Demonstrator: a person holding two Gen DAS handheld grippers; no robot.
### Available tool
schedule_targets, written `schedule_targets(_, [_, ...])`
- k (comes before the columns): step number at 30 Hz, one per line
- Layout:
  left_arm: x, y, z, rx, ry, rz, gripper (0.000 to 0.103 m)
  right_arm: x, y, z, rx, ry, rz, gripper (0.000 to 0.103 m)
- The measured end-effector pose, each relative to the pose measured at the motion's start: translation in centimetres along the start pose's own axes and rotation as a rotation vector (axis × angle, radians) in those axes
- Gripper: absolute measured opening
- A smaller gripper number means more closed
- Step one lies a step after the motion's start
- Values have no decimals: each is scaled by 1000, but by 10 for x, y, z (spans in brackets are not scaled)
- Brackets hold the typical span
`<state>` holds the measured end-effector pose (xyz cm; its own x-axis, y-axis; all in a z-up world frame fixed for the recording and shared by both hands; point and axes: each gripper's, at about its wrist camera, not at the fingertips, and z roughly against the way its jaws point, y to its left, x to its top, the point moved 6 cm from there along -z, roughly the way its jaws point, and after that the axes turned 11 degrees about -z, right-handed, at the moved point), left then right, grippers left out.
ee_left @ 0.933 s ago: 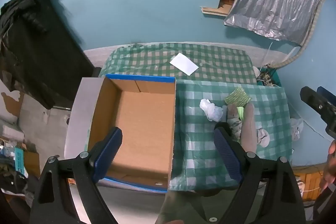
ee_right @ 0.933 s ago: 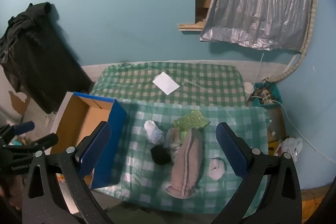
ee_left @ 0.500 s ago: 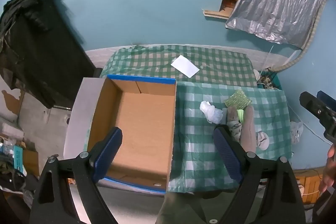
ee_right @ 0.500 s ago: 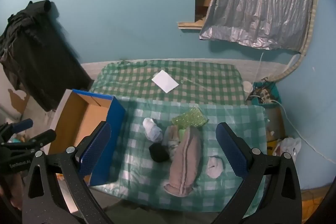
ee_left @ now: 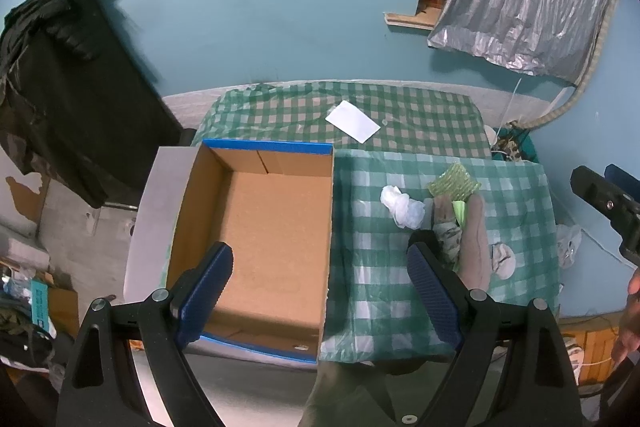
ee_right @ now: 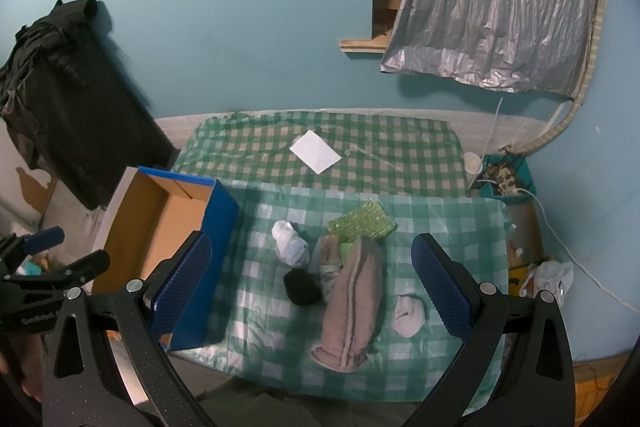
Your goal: Organize soft objects
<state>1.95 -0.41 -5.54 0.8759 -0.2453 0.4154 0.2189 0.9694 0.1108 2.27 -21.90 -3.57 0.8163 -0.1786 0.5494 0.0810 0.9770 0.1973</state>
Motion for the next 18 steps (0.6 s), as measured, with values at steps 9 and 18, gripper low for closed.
schedule_targets(9, [0, 0, 1, 9, 3, -2, 90, -4, 2, -4, 1, 11, 14, 101])
schedule_targets(18, [-1, 3, 2, 11, 9, 0, 90, -4, 4, -4, 4, 15, 14, 101])
